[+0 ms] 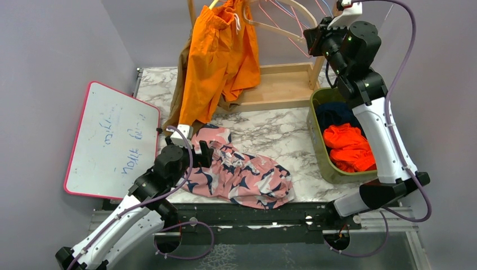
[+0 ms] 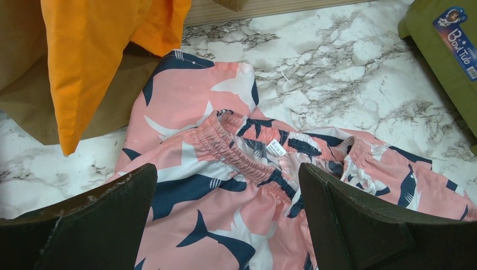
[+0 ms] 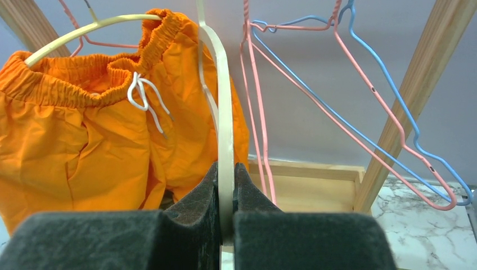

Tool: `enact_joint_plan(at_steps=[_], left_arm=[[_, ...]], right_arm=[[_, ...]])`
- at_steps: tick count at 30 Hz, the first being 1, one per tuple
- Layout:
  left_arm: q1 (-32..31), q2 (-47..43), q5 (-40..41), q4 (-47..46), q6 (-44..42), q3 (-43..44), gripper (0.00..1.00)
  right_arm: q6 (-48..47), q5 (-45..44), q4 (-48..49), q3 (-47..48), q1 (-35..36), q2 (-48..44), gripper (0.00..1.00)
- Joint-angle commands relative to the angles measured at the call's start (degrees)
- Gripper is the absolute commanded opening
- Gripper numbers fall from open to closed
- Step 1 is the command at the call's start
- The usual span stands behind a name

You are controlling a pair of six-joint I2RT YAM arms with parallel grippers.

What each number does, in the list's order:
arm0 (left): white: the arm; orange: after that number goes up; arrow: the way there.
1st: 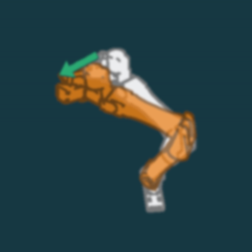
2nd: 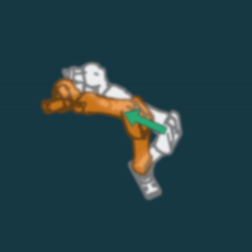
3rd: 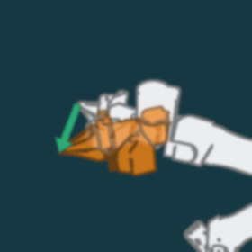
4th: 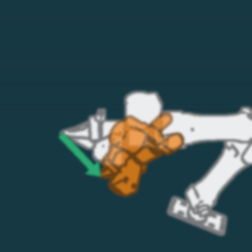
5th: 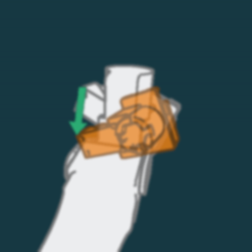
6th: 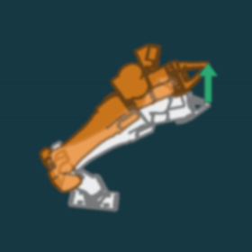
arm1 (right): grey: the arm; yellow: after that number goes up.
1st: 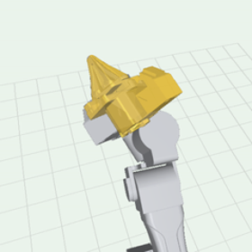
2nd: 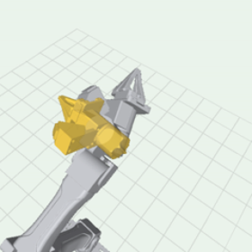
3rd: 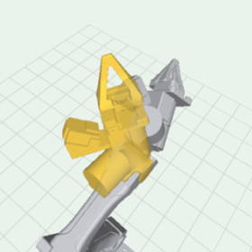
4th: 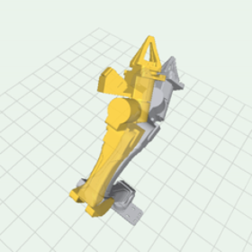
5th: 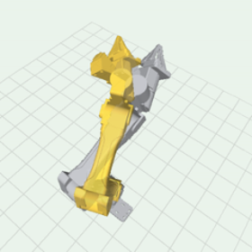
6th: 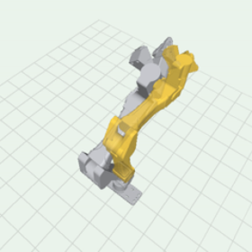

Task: Remove the shorts from the hanger
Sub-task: Place the hanger on the clothes rod.

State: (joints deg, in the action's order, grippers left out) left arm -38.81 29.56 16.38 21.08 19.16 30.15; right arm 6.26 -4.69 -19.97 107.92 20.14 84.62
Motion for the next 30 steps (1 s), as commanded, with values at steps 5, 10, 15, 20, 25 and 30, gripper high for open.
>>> enact_joint_plan(at_steps=[5, 10, 15, 20, 25, 30], left_arm=[[0.09, 0.40, 0.76, -0.82, -0.70, 0.58, 0.99], [0.13, 0.79, 0.78, -0.72, -0.78, 0.58, 0.99], [0.09, 0.94, 0.64, -0.71, -0.79, 0.60, 0.99], [0.13, 1.11, 0.67, -0.75, -0.79, 0.63, 0.99], [0.13, 1.11, 0.67, -0.75, -0.79, 0.69, 0.99], [0.14, 0.98, 0.75, -0.70, -0.83, 0.65, 0.99]], right_arm=[[0.23, 1.55, -7.53, 6.38, -2.74, 4.82, 0.01], [0.23, 4.93, -7.45, 3.93, -2.91, 4.04, 0.02], [-0.46, 4.78, -4.89, -2.15, -3.00, -0.24, 0.24], [-1.27, 4.17, -4.82, -4.89, -3.00, -3.69, 0.50], [-0.13, 5.28, -4.60, -9.91, -3.00, -8.35, 0.59], [2.86, 3.27, -4.56, -17.78, -3.00, -15.54, 0.75]])
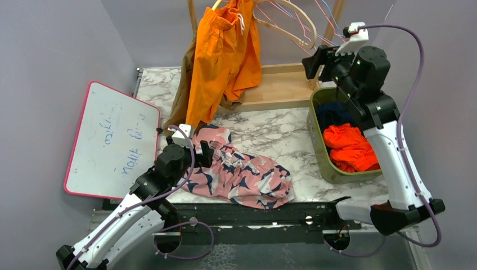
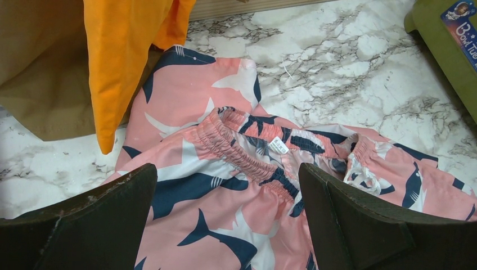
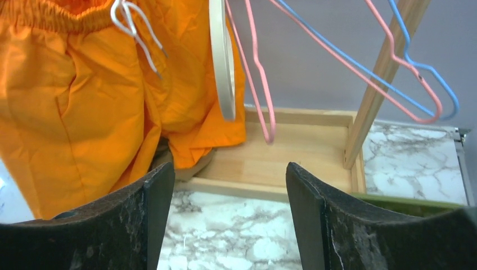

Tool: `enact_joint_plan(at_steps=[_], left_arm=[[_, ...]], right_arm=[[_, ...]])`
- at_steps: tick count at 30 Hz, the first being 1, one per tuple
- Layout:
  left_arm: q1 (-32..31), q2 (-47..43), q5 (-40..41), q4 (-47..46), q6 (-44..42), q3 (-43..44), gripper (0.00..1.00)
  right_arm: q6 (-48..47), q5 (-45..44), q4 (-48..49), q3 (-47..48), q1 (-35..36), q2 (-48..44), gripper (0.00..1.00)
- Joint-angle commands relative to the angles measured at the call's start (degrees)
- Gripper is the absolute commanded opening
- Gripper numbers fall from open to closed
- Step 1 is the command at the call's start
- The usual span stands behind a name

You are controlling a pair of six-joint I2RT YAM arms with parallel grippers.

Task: Remove the shorts from the hanger
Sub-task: Place the hanger on the clothes rod, then pick up the shorts at the center of the board.

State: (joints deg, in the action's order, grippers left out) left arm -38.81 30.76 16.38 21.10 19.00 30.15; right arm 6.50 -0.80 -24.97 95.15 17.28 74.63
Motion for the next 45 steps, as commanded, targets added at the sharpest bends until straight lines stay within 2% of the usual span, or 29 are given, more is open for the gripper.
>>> enact_joint_plan(at_steps=[1, 6, 9, 14, 18, 20, 22, 26, 31, 32, 35, 40, 45], left_arm=[[0.14, -0.21, 0.88, -0.78, -0.76, 0.64, 0.99], [0.14, -0.48, 2.37, -0.22, -0.44, 0.81, 0.99], [0.16, -1.22, 3.75, 0.06, -0.12, 0.89, 0.99], [0.22, -2.88, 6.16, 0.39, 0.07, 0.80, 0.99], [0.40, -3.90, 8.14, 0.65, 0.32, 0.85, 0.99], [0.58, -4.37, 9.05, 1.01, 0.71, 0.87, 0.99], [0.81, -4.76, 10.13, 1.38, 1.11, 0.92, 0.99], [1.39, -5.21, 11.40, 1.74, 1.62, 0.91, 0.99], [2.02, -5.55, 12.67, 2.51, 2.44, 1.06, 0.99], [2.06, -5.65, 13.07, 2.72, 2.59, 1.20, 0.99], [2.20, -6.29, 14.35, 3.29, 3.29, 1.22, 0.99], [2.24, -7.38, 14.58, 3.51, 3.40, 1.05, 0.99], [2.33, -7.35, 14.69, 3.50, 3.41, 1.02, 0.99]], right_arm=[[3.17, -0.63, 0.98, -7.09, -0.14, -7.50, 0.78], [9.55, -1.70, 1.81, -20.53, -0.14, -17.40, 0.85], [13.36, 2.43, 3.11, -30.18, -0.14, -23.33, 0.85], [17.57, 17.29, 7.54, -44.19, -0.14, -28.47, 0.88], [21.15, 36.23, 13.55, -51.55, -0.01, -25.26, 0.88], [22.82, 38.86, 16.23, -54.40, 1.56, -23.43, 0.90], [21.38, 33.15, 15.02, -54.52, 7.34, -21.73, 0.91], [17.69, 18.53, 12.51, -51.17, 24.48, -14.61, 0.91], [13.76, 7.31, 11.86, -44.92, 36.57, -1.79, 0.91], [12.39, 5.45, 12.44, -43.81, 38.56, 0.50, 0.98], [8.98, 0.54, 14.89, -41.43, 42.10, 5.75, 1.00], [1.75, -1.05, 20.42, -39.75, 42.83, 11.16, 1.00], [-1.48, 1.84, 14.81, -32.66, 42.71, 20.23, 1.00]])
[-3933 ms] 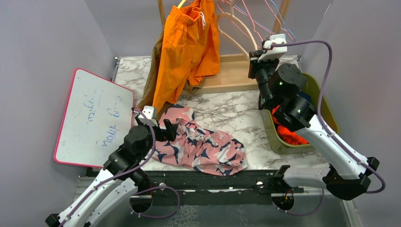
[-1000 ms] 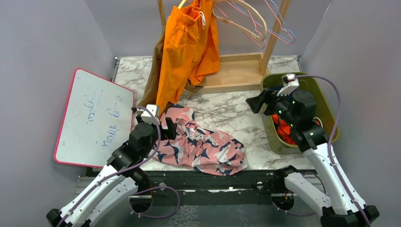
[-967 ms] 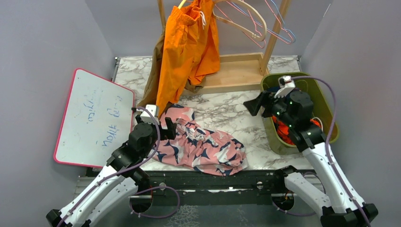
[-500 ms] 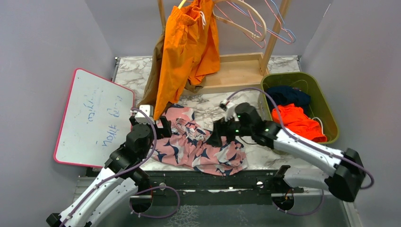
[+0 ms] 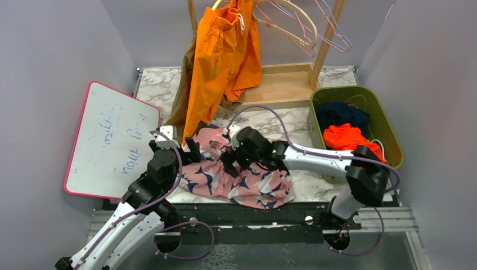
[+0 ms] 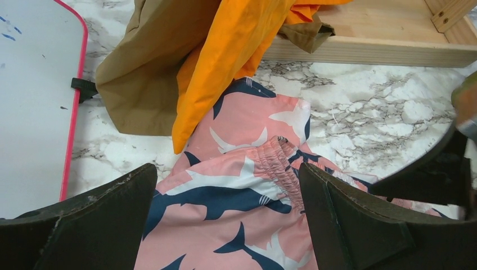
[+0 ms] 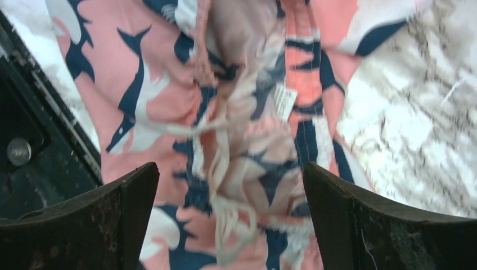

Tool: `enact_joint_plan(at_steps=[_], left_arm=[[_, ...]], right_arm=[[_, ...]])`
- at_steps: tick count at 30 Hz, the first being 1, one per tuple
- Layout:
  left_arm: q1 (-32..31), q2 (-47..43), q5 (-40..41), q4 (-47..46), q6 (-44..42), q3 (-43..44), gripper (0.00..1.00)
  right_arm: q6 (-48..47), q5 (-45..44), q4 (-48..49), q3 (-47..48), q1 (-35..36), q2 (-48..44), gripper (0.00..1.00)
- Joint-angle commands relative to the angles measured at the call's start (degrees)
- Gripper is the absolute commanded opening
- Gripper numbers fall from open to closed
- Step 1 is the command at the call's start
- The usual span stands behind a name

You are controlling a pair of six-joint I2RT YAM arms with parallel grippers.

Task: Remove the shorts from the hanger
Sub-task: Pick up the shorts at the center of the board.

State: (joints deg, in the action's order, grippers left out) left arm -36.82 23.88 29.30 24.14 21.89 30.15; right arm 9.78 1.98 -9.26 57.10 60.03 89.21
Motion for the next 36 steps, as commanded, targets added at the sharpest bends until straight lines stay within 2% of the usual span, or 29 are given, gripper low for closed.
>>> enact_joint_plan(at_steps=[1, 7, 9, 11, 12, 13, 14, 19, 20, 25, 28, 32, 36], left_arm=[[0.30, -0.35, 1.73, 0.47, 0.52, 1.05, 0.99], [0.41, -0.36, 1.47, 0.47, 0.63, 0.94, 0.99], [0.43, -0.26, 1.46, 0.42, 0.67, 0.88, 0.99], [0.41, -0.12, 1.26, 0.47, 0.68, 0.89, 0.99], [0.38, 0.04, 1.16, 0.47, 0.70, 0.84, 0.99], [0.43, 0.11, 1.05, 0.42, 0.66, 0.90, 0.99], [0.43, 0.33, 1.00, 0.46, 0.74, 0.89, 0.99], [0.52, 0.64, 0.66, 0.47, 0.72, 0.90, 0.99], [0.52, 0.60, 0.55, 0.47, 0.79, 0.93, 0.99], [0.52, 0.55, 0.41, 0.47, 0.74, 0.90, 0.99], [0.54, 0.69, 0.41, 0.44, 0.76, 0.96, 0.99], [0.65, 0.73, 0.46, 0.42, 0.76, 0.99, 0.99], [0.64, 0.57, 0.32, 0.46, 0.78, 1.05, 0.99]], right_arm=[[-4.52, -0.70, -1.46, 6.10, 0.05, 7.50, 1.00], [-2.93, 1.84, -2.85, 6.32, 0.02, 15.16, 1.00], [-2.38, 0.02, -4.82, 6.53, 0.09, 16.90, 0.94], [-1.77, -3.62, -7.33, 6.52, 0.37, 16.99, 0.79], [-1.33, -6.39, -8.37, 6.22, 0.57, 16.31, 0.67], [-0.65, -9.12, -9.12, 5.73, 0.71, 15.05, 0.51], [0.00, -10.85, -9.29, 4.85, 0.75, 13.10, 0.42], [2.14, -17.48, -9.95, 1.01, 0.77, -0.09, 0.04], [2.53, -18.98, -10.12, 0.58, 0.79, -3.31, 0.02], [2.33, -25.22, -9.43, 1.17, 0.79, -20.25, 0.01], [1.24, -27.37, -4.66, 1.31, 0.76, -30.07, 0.01], [0.18, -22.98, 3.36, 1.50, 0.77, -38.46, 0.01], [0.61, -16.55, 5.05, 0.73, 0.74, -38.65, 0.01]])
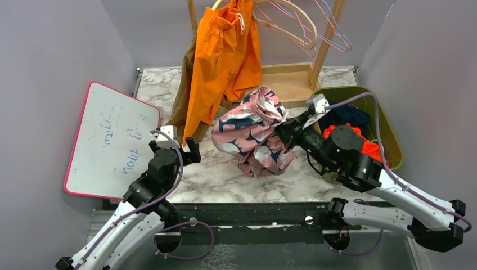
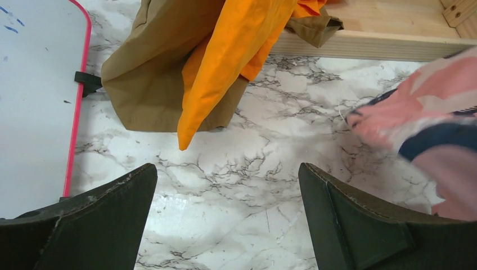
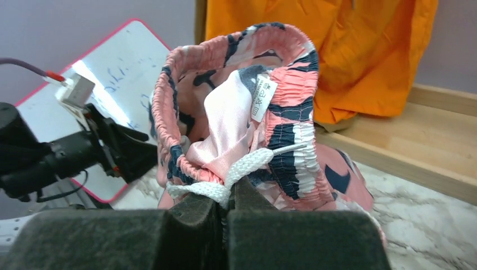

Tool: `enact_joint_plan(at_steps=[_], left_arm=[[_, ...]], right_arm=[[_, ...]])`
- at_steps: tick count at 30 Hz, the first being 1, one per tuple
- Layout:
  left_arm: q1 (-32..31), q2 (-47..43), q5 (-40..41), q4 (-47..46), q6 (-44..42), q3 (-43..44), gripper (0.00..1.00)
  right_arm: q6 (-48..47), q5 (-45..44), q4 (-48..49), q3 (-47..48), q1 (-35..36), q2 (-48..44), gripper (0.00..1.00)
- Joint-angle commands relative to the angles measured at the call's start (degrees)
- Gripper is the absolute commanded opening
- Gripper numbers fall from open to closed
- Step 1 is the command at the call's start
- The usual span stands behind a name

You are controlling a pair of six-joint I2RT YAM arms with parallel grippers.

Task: Remove the shorts from the hanger
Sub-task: Pick up the shorts at the center of the board.

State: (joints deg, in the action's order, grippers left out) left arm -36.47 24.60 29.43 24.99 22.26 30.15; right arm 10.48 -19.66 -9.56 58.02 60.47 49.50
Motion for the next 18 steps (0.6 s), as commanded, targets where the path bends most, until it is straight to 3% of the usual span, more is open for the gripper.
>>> enact_joint_plan(at_steps=[1, 7, 9, 12, 15, 18], left_arm=[[0.34, -0.24, 0.19, -0.41, 0.34, 1.05, 0.99], [0.32, -1.28, 0.19, -0.34, 0.39, 0.80, 0.99], [0.34, -1.32, 0.33, -0.35, 0.33, 0.72, 0.99], [0.35, -0.77, 0.29, -0.30, 0.33, 0.94, 0.99], [0.43, 0.23, -0.07, -0.33, 0.32, 1.05, 0.99], [0.52, 0.62, -0.50, -0.36, 0.36, 1.11, 0.99]], right_arm=[[0.32, 4.96, 3.68, -0.76, 0.34, 1.95, 0.01], [15.20, -5.60, -17.00, -6.42, 0.32, 7.97, 0.01], [18.41, -2.34, -21.00, -8.91, 0.33, 9.04, 0.01], [18.63, 9.79, -19.56, -12.79, 0.35, 10.08, 0.02], [19.36, 17.80, -18.16, -15.07, 0.34, 12.86, 0.24], [19.02, 18.35, -18.70, -14.74, 0.33, 17.08, 0.50]])
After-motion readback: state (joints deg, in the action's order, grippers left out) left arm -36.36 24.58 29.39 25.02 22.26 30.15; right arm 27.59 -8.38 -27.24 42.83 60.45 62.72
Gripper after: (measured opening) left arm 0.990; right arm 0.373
